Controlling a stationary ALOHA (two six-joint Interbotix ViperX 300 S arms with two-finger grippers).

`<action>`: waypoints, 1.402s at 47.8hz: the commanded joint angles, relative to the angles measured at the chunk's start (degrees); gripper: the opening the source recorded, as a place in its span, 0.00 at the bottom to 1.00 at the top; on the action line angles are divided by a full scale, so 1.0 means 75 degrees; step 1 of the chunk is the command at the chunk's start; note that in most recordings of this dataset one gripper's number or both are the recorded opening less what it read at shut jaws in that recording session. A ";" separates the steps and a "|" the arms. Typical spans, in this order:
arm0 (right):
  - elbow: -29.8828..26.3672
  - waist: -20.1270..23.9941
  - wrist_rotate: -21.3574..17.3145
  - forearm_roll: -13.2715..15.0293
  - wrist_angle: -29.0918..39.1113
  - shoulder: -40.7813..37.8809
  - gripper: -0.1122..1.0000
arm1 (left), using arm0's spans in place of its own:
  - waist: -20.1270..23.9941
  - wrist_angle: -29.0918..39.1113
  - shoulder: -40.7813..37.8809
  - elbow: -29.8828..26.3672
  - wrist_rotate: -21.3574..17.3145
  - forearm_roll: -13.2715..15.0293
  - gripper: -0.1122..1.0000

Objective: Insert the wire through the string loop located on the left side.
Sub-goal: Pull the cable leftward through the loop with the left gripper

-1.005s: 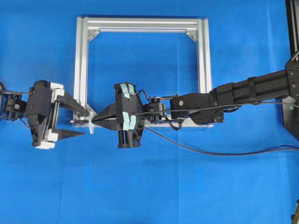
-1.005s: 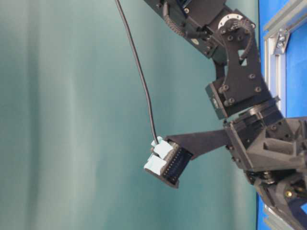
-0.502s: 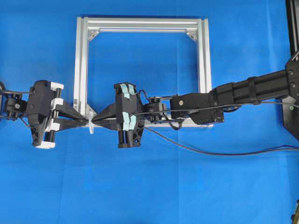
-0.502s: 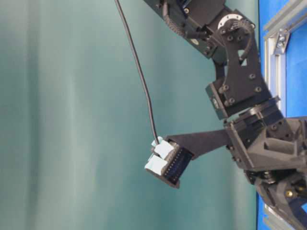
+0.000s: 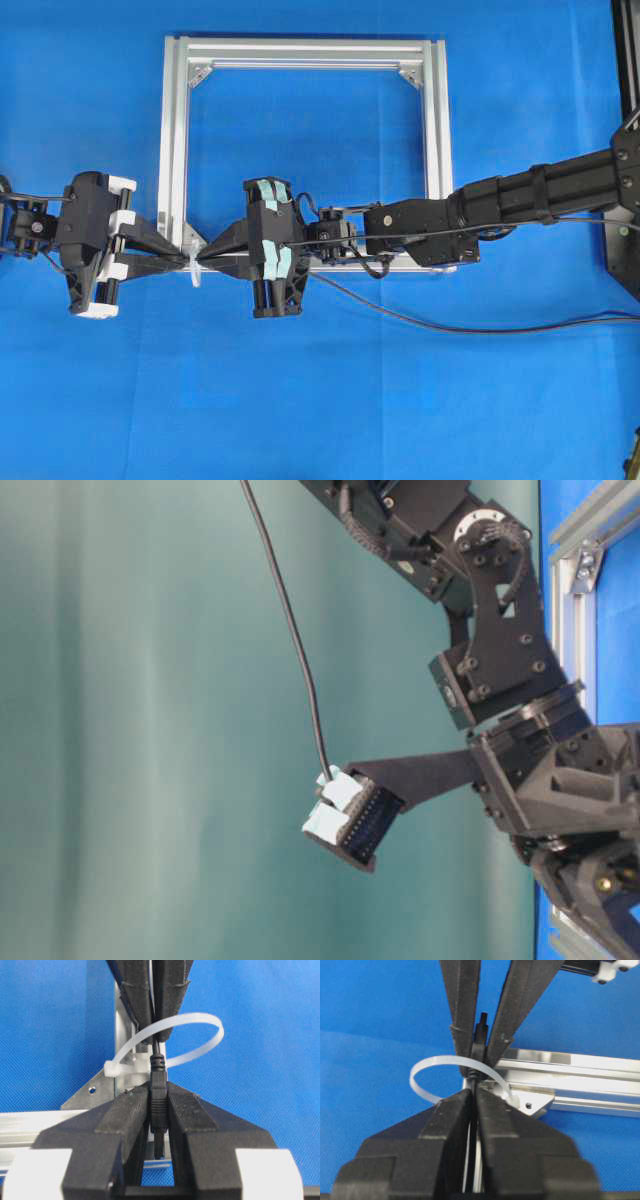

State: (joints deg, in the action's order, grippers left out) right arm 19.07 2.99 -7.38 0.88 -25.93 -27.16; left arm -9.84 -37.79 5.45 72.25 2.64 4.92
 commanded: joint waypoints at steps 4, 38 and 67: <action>-0.0117 0.0000 -0.0047 -0.0023 -0.0023 0.0164 0.39 | 0.0023 -0.0035 0.0176 -0.0059 -0.0023 -0.0012 0.17; -0.0023 0.0105 -0.0047 -0.0059 0.0012 0.0211 0.95 | 0.0023 0.1910 0.1957 0.0387 0.0270 -0.0012 0.17; -0.0012 0.0117 -0.0012 -0.0023 0.0023 0.0211 0.95 | -0.0281 0.5238 0.5883 0.0891 0.0738 -0.0023 0.17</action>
State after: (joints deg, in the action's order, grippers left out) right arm 19.42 3.69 -7.56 0.70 -25.58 -27.16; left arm -11.69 1.41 48.16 79.19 8.00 4.92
